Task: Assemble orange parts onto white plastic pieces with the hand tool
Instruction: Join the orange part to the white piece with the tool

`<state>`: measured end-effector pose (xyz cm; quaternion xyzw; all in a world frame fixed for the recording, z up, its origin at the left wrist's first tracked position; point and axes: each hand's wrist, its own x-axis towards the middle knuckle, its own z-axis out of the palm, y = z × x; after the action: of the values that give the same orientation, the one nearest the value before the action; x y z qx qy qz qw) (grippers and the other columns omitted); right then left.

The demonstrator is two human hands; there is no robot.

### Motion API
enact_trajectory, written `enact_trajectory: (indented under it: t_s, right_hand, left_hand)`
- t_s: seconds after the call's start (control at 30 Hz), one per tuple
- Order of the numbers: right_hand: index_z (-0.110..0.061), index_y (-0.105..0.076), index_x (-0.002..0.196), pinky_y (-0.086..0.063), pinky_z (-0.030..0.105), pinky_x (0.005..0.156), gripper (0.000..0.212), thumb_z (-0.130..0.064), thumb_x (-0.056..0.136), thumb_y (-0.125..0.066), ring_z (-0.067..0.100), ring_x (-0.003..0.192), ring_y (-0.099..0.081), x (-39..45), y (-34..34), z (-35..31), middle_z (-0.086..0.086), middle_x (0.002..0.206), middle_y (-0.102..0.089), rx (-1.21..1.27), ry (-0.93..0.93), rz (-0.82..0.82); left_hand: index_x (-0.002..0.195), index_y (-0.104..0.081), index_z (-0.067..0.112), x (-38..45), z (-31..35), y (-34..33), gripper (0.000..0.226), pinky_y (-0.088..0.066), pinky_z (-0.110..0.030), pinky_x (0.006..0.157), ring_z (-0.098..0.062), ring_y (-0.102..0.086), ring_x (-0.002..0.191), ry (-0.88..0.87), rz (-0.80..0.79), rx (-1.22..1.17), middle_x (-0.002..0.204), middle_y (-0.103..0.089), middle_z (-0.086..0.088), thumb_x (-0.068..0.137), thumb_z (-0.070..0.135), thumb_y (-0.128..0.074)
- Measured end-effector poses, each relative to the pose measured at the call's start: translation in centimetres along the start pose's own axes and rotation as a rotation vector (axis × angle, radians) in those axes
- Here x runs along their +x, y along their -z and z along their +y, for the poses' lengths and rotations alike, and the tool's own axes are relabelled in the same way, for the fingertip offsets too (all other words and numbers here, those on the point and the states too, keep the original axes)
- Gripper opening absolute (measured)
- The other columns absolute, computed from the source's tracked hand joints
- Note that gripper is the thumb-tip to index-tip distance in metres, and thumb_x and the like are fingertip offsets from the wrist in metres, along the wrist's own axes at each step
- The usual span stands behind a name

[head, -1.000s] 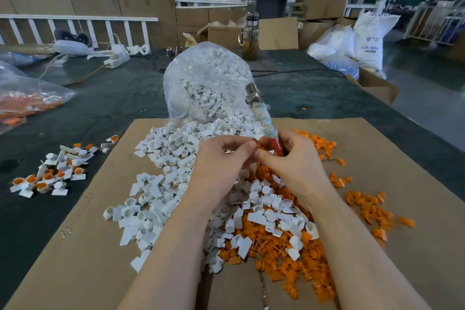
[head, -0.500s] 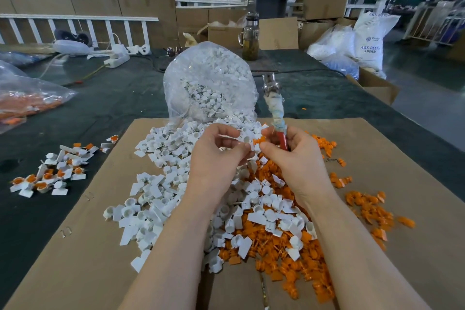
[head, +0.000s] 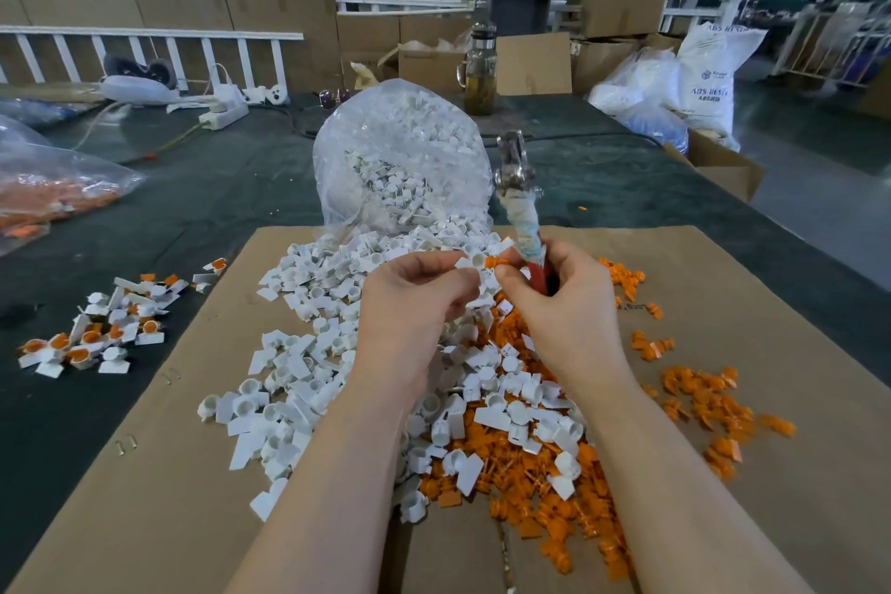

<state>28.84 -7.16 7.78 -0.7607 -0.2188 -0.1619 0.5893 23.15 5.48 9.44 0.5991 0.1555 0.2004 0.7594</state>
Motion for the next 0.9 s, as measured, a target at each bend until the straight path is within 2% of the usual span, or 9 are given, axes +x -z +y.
enact_trajectory:
  t_s: [0.13, 0.33, 0.47, 0.57, 0.63, 0.77, 0.9]
  right_hand:
    - [-0.011, -0.070, 0.105, -0.044, 0.003, 0.062, 0.019, -0.014, 0.086, -0.072, -0.012, 0.074, -0.061, -0.03, -0.05, -0.03, -0.018, 0.080, -0.066, -0.016, 0.016, -0.006]
    - [-0.016, -0.068, 0.107, -0.043, 0.001, 0.066, 0.022, -0.016, 0.086, -0.073, -0.016, 0.080, -0.060, -0.09, -0.20, -0.08, -0.022, 0.083, -0.064, -0.045, 0.033, 0.006]
    - [-0.017, -0.068, 0.107, -0.043, 0.001, 0.066, 0.023, -0.019, 0.085, -0.074, -0.015, 0.082, -0.060, -0.11, -0.27, -0.20, -0.022, 0.084, -0.064, -0.058, 0.035, 0.017]
    - [-0.016, -0.069, 0.105, -0.043, 0.001, 0.065, 0.022, -0.021, 0.085, -0.074, -0.014, 0.080, -0.060, -0.15, -0.28, -0.33, -0.022, 0.082, -0.063, -0.064, 0.036, 0.026]
    - [-0.014, -0.069, 0.104, -0.042, 0.001, 0.064, 0.021, -0.020, 0.084, -0.075, -0.014, 0.079, -0.060, -0.16, -0.22, -0.39, -0.021, 0.081, -0.063, -0.058, 0.035, 0.034]
    - [-0.013, -0.069, 0.107, -0.044, 0.002, 0.066, 0.024, -0.018, 0.084, -0.075, -0.013, 0.081, -0.060, -0.12, -0.13, -0.39, -0.019, 0.084, -0.065, -0.049, 0.014, 0.019]
    - [-0.013, -0.069, 0.109, -0.044, 0.001, 0.066, 0.026, -0.017, 0.084, -0.075, -0.015, 0.082, -0.061, -0.11, -0.03, -0.38, -0.021, 0.086, -0.065, -0.035, 0.000, 0.005]
  left_hand:
    - [0.085, -0.072, 0.005, 0.04, -0.15, -0.14, 0.007, -0.057, -0.022, 0.062, -0.021, -0.075, 0.071, -0.009, 0.005, -0.002, 0.073, -0.075, -0.010, 0.081, 0.001, -0.076]
    - [0.082, -0.072, 0.009, -0.05, -0.16, -0.25, 0.007, -0.057, -0.023, 0.063, -0.018, -0.075, 0.070, -0.079, 0.041, 0.116, 0.069, -0.074, -0.006, 0.080, 0.005, -0.077]
    - [0.078, -0.073, 0.015, -0.25, -0.18, -0.51, 0.007, -0.061, -0.032, 0.069, -0.016, -0.075, 0.068, -0.115, 0.060, 0.216, 0.066, -0.074, -0.001, 0.080, 0.011, -0.078]
    - [0.074, -0.072, 0.020, -0.45, -0.17, -0.56, 0.011, -0.061, -0.034, 0.073, -0.014, -0.074, 0.068, -0.157, 0.071, 0.260, 0.066, -0.074, 0.002, 0.079, 0.013, -0.078]
    - [0.073, -0.072, 0.022, -0.50, -0.07, -0.54, 0.012, -0.061, -0.031, 0.071, -0.015, -0.073, 0.068, -0.171, 0.070, 0.269, 0.066, -0.074, 0.003, 0.079, 0.014, -0.079]
    - [0.073, -0.073, 0.024, -0.69, 0.11, -0.70, 0.012, -0.058, -0.021, 0.055, -0.018, -0.071, 0.060, -0.203, 0.060, 0.318, 0.065, -0.073, 0.006, 0.078, 0.016, -0.079]
    - [0.073, -0.073, 0.023, -0.63, -0.05, -0.62, 0.011, -0.053, -0.016, 0.050, -0.013, -0.068, 0.054, -0.251, 0.046, 0.356, 0.065, -0.072, 0.007, 0.077, 0.015, -0.079]
